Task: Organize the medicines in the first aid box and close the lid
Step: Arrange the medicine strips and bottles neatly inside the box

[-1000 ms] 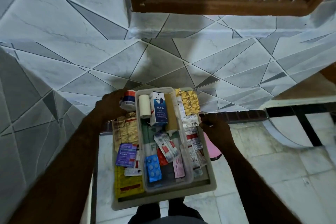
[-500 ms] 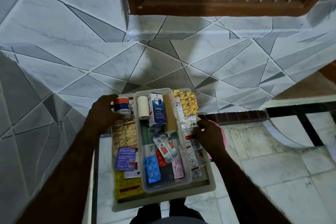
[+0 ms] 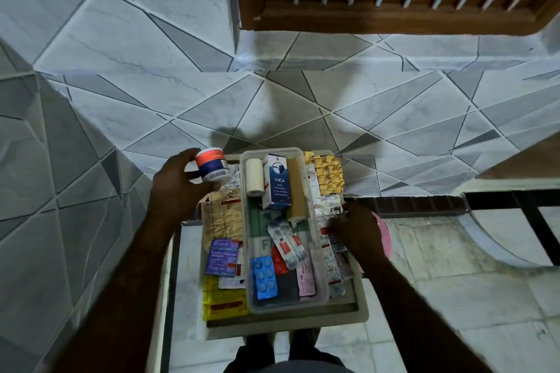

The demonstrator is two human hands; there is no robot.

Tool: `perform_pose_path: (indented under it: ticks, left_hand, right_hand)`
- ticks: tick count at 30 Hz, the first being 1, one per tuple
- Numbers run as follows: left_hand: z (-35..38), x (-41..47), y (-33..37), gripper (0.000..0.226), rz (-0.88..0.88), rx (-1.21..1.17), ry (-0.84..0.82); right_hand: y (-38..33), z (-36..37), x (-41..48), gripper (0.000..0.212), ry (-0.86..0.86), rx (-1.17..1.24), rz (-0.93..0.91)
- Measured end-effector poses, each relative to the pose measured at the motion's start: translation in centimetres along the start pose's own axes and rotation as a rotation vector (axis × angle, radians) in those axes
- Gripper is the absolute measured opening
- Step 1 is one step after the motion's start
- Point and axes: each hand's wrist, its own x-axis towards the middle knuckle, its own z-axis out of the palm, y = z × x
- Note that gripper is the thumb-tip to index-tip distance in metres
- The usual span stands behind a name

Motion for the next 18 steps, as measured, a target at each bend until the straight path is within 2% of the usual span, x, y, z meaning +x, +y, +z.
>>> perform_pose_path:
  ticks: [2, 6, 8, 12, 16, 18]
  left_hand:
    - [-0.6, -1.4, 1.4, 0.077, 0.054, 0.011, -0.1]
    - [0.7, -4.8, 3.5, 0.078, 0.189, 0.18, -0.329]
    - [2.3, -5.9, 3.1, 0.081, 0.244, 0.288, -0.367]
    - [5.1, -7.6, 1.8, 0.087, 0.276, 0.572, -0.342]
    - [6.8, -8.4, 1.6, 0.08, 0.294, 0.685, -0.262]
    - [7.4, -8.3, 1.3, 0.081, 0.295, 0.746, -0.219]
  right_hand:
    - [-0.1, -0.2, -0.1, 0.027, -0.012, 0.025, 0.006]
    - [-0.3, -0.4, -0.1, 0.015, -0.02, 0.069, -0.021]
    - [-0.5, -0.5, -0.1, 0.021, -0.01, 0.061, -0.042]
    - [-0.7, -0.4, 0.0, 0.039, -0.007, 0.048, -0.073]
    - [-0.8, -0.5, 0.0, 0.027, -0.031, 0.061, -0.113]
    - [-0.8, -0.5, 0.0, 0.029, -0.042, 0.075, -0.119]
